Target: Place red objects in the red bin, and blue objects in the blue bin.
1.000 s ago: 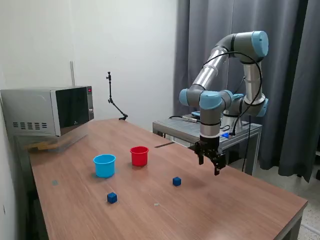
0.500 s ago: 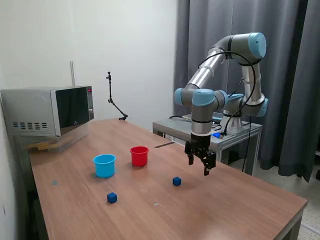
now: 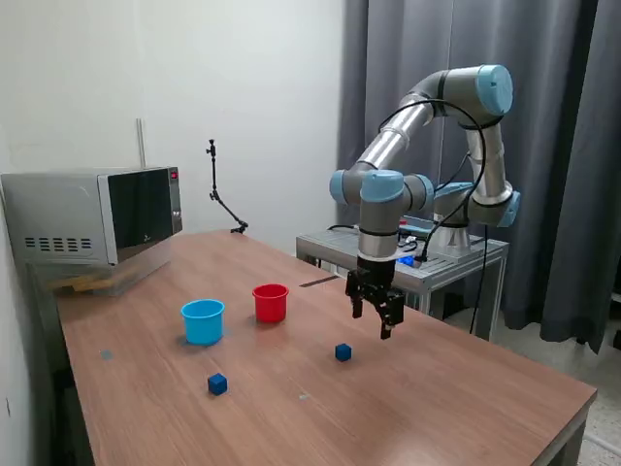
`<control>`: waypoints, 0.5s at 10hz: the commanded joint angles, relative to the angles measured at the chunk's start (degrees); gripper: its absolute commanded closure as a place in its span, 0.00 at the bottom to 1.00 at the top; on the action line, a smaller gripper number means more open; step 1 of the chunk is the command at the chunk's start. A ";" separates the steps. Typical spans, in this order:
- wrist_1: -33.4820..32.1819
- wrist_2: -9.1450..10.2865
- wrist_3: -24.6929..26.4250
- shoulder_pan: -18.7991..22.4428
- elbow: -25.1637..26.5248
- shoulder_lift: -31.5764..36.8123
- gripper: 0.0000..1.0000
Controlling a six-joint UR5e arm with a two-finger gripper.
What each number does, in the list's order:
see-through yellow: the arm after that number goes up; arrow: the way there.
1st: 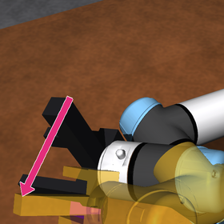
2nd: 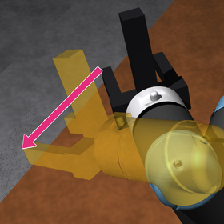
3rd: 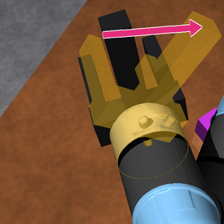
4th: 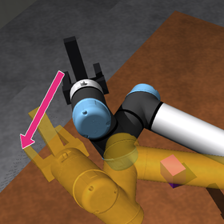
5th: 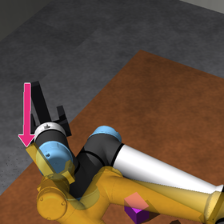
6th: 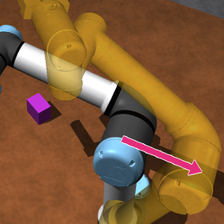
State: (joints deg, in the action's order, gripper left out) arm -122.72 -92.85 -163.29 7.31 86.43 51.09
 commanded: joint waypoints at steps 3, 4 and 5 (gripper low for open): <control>0.37 -0.32 0.08 -0.28 0.67 -1.25 0.00; 0.37 -0.23 0.08 -0.45 0.41 -1.43 0.00; 0.37 -0.14 0.08 -0.54 -0.29 -2.12 0.00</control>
State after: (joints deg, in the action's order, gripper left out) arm -122.36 -93.09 -163.22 6.93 86.73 49.59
